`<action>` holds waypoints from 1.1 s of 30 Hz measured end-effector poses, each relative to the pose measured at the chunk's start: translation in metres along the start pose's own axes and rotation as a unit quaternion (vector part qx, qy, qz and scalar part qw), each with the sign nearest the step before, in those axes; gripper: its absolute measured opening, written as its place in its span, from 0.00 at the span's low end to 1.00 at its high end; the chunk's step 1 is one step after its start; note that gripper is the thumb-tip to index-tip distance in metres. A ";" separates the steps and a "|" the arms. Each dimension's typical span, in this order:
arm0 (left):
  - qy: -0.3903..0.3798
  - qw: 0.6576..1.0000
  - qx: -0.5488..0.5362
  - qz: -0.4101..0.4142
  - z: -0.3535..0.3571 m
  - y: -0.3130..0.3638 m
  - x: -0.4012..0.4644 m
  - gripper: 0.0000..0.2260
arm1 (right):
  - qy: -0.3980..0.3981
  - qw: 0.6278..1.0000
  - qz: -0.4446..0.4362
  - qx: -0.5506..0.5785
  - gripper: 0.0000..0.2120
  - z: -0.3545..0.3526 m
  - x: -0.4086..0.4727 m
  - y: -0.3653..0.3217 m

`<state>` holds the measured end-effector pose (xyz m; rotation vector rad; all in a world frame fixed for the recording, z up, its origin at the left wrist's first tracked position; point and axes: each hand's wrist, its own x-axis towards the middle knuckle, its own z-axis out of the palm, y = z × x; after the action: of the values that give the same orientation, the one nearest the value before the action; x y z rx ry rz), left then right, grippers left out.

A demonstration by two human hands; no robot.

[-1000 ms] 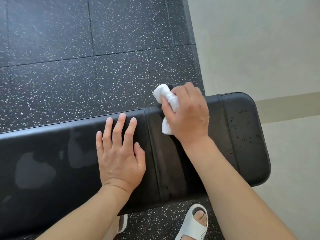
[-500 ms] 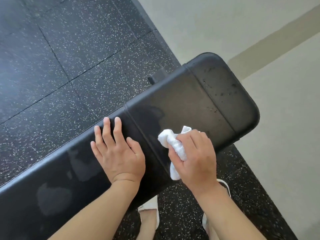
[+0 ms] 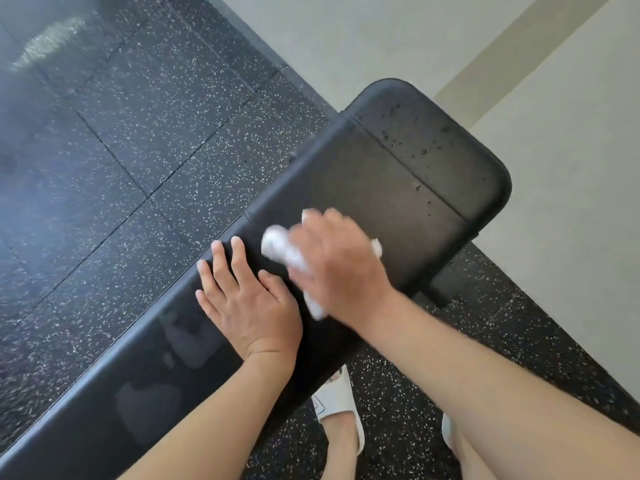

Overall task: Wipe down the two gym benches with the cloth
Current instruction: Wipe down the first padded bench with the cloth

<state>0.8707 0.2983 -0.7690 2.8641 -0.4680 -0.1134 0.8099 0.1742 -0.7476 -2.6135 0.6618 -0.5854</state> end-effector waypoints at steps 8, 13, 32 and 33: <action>0.005 1.000 -0.004 0.000 0.000 -0.001 -0.002 0.28 | -0.040 0.997 -0.069 0.002 0.04 -0.048 -0.093 0.056; 0.008 1.000 -0.005 -0.002 0.000 0.000 -0.001 0.28 | 0.039 0.996 0.079 -0.032 0.07 -0.034 -0.011 0.065; 0.016 1.000 -0.002 -0.004 0.001 -0.001 -0.002 0.29 | -0.004 0.998 -0.062 -0.031 0.06 -0.064 -0.037 0.118; 0.016 1.000 -0.001 -0.002 0.001 -0.001 -0.002 0.29 | 0.008 0.998 -0.057 -0.040 0.06 -0.058 -0.017 0.119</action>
<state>0.8687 0.3002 -0.7698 2.8601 -0.4559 -0.0680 0.7258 0.0714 -0.7577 -2.7378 0.5554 -0.6253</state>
